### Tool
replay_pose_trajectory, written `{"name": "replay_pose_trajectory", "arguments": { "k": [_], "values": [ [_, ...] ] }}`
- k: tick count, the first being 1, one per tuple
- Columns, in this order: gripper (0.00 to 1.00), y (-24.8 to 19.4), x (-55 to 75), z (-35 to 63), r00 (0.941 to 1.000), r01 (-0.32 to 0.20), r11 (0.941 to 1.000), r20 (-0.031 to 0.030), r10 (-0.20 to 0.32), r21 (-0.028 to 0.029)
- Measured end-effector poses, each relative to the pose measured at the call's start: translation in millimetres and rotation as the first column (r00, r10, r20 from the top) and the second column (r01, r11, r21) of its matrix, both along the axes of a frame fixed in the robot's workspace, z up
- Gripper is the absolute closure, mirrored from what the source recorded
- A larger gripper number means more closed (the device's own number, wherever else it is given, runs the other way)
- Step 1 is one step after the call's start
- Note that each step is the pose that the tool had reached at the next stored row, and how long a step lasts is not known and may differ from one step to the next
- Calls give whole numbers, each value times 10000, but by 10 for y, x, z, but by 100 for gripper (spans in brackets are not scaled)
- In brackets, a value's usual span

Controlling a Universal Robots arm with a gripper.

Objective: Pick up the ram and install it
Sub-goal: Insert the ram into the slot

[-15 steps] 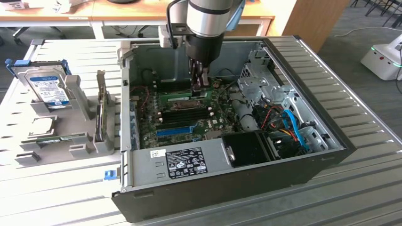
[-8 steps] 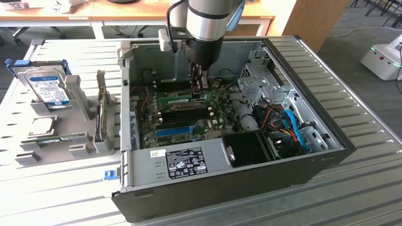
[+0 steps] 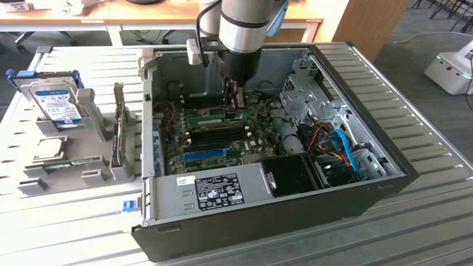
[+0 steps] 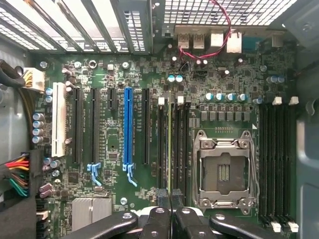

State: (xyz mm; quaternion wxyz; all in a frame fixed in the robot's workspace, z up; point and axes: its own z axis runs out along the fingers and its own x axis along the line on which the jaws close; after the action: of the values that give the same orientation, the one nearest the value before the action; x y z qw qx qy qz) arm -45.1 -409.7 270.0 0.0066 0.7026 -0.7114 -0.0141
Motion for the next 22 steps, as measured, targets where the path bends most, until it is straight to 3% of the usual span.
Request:
{"name": "replay_pose_trajectory", "arguments": {
  "k": [22],
  "values": [
    [88, 0, 0, -190, 10000, 0, 10000, -1, 0, -2]
  ]
}}
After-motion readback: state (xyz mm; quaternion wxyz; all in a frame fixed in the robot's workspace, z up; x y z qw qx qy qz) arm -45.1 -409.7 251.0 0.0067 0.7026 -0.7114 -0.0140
